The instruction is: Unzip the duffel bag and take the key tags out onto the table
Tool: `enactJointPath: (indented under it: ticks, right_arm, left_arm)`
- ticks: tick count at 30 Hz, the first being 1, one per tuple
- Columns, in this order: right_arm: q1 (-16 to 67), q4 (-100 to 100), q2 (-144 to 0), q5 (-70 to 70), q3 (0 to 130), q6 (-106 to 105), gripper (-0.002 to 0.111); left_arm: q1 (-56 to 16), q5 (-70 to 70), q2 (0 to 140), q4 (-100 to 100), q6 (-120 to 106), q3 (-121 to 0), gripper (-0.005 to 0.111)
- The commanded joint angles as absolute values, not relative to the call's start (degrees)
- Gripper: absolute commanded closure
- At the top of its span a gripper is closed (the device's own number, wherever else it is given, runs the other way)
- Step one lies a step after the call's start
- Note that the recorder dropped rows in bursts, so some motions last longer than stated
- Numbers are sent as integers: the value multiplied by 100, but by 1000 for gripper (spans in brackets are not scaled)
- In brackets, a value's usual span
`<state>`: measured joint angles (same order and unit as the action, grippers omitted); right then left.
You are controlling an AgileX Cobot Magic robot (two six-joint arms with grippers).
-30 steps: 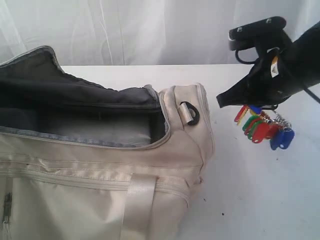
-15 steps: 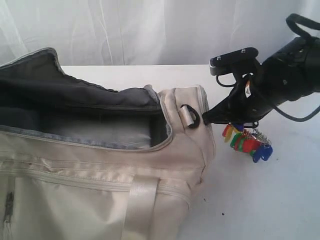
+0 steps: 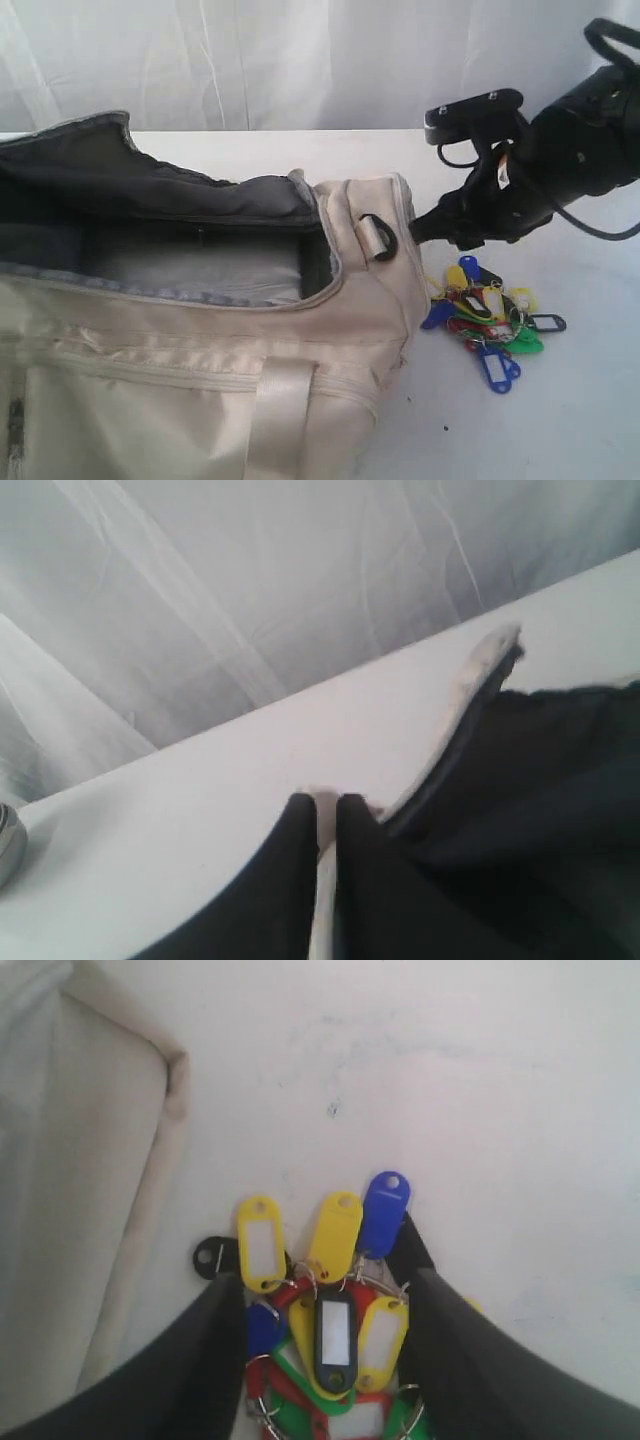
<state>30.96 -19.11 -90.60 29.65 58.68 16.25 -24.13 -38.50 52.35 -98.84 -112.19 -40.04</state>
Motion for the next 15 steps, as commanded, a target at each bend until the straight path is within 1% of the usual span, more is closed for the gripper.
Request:
enactJointPath:
  ticks: [1,5,8,13,15]
  right_arm:
    - [3076,-1929,-8318,2964,5855,1524,60]
    - [3076,-1929,-7635,3039,5855,1425,60]
    - [3076,-1887,-7034,3176,5855,1128,60]
    - [3076,-1875,-6093,3575,5855,1056,61]
    - [3076,-1713,-5755,3619,5855,1066,61]
  left_arm:
    - [-2408,-3467,4857,-9995,-11810,-4070,74]
    - [-2408,-3439,4562,-9995,-11800,-4070,53]
    - [-2408,-3490,4318,-9995,-11750,-4070,44]
    - [-2408,-3478,3779,-9995,-11365,-4070,44]
    - [-2408,-3478,3505,-9995,-11087,-4070,49]
